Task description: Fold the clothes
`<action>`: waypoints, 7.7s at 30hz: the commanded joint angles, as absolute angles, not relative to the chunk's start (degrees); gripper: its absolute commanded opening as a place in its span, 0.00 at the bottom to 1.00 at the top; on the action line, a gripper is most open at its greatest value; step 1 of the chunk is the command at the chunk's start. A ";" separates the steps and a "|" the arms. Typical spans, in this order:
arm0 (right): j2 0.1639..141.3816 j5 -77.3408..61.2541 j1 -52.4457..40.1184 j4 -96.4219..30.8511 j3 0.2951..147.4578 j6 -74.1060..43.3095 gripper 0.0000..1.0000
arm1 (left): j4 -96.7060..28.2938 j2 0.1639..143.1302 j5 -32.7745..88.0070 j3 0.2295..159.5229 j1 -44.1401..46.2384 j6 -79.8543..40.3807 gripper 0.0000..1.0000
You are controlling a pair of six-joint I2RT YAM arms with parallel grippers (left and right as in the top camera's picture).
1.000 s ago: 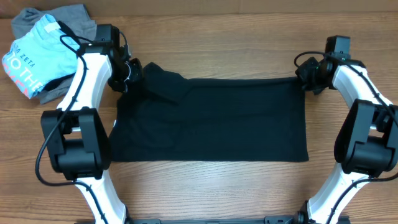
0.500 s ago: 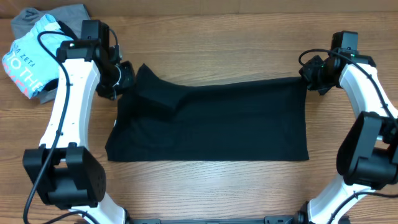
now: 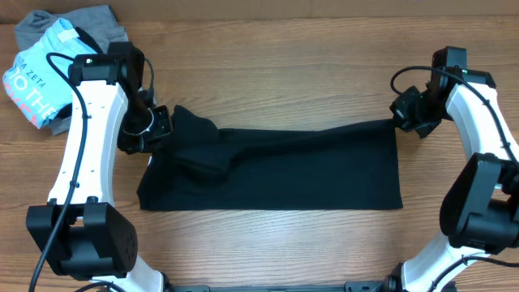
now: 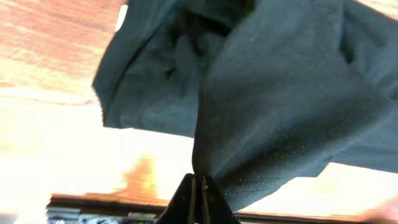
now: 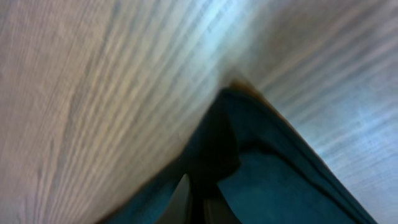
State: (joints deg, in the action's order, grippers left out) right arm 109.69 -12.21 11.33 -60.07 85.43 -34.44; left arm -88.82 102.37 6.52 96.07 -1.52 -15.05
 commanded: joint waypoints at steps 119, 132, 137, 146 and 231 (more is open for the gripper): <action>102.80 -7.94 6.17 -44.95 57.56 -31.55 0.04 | -66.87 120.62 2.33 76.18 -16.93 -14.72 0.04; 102.59 -10.79 6.11 -51.96 66.46 -26.50 0.04 | -71.70 115.96 3.01 80.66 -22.48 -14.79 0.04; 100.36 -9.02 6.13 -63.81 78.78 -23.55 0.13 | -74.83 107.85 4.93 83.88 -22.48 -14.74 0.04; 99.24 -7.90 14.98 -70.26 87.13 -17.74 1.00 | -79.72 92.47 11.62 84.64 -22.48 -12.80 0.77; 90.24 -13.50 -12.78 -55.31 63.70 -25.78 0.04 | -81.25 90.26 17.02 81.76 -17.21 -13.30 1.00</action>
